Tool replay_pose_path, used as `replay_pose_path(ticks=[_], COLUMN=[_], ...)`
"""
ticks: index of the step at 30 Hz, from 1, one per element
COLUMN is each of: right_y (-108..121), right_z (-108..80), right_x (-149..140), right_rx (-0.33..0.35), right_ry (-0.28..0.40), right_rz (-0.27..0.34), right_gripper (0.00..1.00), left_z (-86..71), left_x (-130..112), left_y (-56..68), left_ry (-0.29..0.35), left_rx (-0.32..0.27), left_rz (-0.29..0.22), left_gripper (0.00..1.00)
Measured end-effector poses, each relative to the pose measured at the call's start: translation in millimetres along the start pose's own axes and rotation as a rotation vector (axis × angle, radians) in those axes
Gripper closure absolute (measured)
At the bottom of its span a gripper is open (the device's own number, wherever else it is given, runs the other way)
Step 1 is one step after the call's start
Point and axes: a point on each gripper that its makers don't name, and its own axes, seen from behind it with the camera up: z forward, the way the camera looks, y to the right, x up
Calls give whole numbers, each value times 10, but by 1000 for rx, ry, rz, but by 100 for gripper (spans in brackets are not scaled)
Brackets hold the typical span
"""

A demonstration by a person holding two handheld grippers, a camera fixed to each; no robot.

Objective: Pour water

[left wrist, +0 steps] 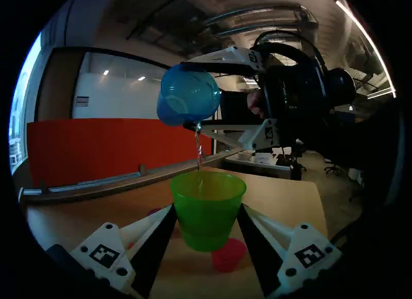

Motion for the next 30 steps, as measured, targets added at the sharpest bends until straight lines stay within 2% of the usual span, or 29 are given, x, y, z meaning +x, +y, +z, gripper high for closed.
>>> replay_pose_path(ticks=[30], right_y=[70], right_z=[-31], right_x=[55], right_rx=[-6], right_ry=[-2], right_rz=[-84], right_gripper=[7], left_z=[4], left_x=[24], left_y=[0], left_ry=[7], left_rx=[5], left_rz=[2], left_gripper=[19])
